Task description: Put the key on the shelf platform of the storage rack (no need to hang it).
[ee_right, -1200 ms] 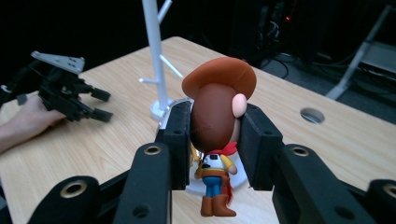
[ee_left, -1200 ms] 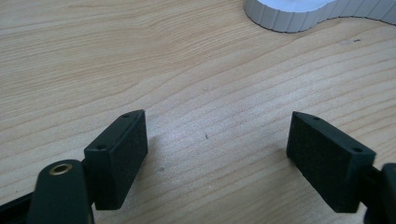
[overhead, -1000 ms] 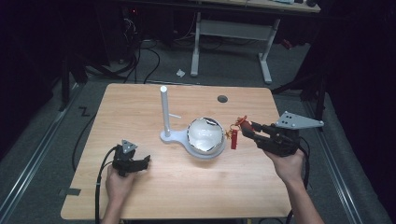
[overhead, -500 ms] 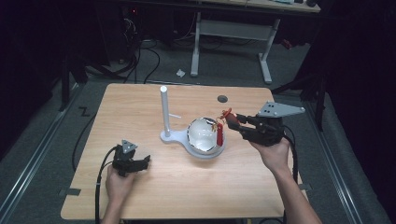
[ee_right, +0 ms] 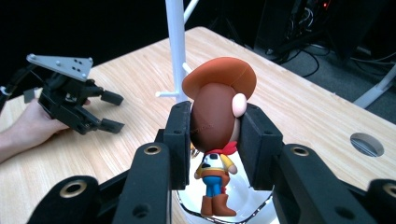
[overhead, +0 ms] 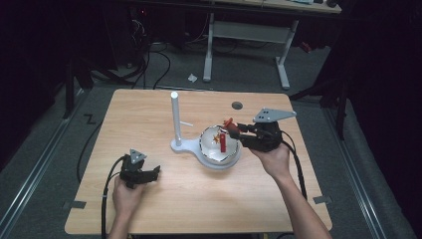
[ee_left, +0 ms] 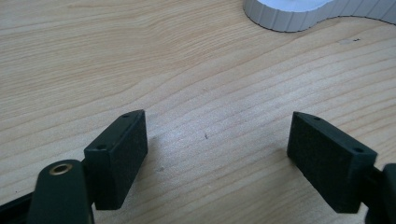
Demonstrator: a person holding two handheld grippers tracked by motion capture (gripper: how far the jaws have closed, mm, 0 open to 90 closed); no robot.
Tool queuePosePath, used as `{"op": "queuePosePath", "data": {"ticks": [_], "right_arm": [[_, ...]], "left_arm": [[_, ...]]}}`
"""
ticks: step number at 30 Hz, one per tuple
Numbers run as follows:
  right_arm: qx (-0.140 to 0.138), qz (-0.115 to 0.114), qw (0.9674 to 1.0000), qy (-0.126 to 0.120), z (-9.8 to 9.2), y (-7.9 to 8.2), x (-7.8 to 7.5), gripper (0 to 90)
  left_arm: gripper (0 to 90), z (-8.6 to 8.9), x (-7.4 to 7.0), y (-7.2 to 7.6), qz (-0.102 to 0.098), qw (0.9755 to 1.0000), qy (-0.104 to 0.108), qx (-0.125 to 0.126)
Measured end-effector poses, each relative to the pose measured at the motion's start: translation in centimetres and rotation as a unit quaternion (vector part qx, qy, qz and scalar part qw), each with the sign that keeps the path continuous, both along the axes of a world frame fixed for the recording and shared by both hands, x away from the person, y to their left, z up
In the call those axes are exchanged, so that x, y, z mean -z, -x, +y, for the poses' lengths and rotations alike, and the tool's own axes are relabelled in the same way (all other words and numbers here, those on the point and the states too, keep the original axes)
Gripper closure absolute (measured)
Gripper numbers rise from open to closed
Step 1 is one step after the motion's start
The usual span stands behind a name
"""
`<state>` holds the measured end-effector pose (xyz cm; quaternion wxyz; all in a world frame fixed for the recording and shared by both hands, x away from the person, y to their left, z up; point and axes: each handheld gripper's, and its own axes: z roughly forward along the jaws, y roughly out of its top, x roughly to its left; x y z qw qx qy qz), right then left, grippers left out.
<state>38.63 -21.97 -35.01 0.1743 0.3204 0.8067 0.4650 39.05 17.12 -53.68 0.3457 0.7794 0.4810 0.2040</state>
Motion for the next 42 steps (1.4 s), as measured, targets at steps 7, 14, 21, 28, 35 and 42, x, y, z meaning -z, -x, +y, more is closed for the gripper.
{"op": "queuePosePath", "data": {"ticks": [7, 14, 21, 28, 35, 42], "right_arm": [[0.003, 0.013, 0.9998, 0.012, 0.6, -0.7, 1.2, 66.9], [0.005, 0.025, 0.9991, 0.032, 1.5, -1.3, 2.5, 66.8], [0.002, 0.039, 0.9986, 0.037, 2.3, -1.9, 3.5, 66.8], [0.009, 0.061, 0.9972, 0.043, 2.3, -2.5, 5.1, 66.7], [0.019, 0.073, 0.9952, 0.061, 2.7, -3.2, 6.3, 66.7], [0.036, 0.088, 0.9933, 0.066, 2.3, -3.8, 7.7, 66.6]], "left_arm": [[20.7, 0.0, 0.0, 0.0, 0.001, 1.0, 0.0, 0.0], [20.7, 0.0, 0.0, 0.0, 0.0, 1.0, 0.0, 0.0], [20.7, 0.0, 0.0, 0.0, 0.001, 1.0, 0.0, 0.001], [20.7, 0.0, 0.0, 0.0, 0.0, 1.0, 0.0, 0.0], [20.7, 0.0, 0.0, 0.0, 0.0, 1.0, 0.0, 0.0], [20.7, 0.0, 0.0, 0.0, 0.0, 1.0, 0.0, 0.0]]}}
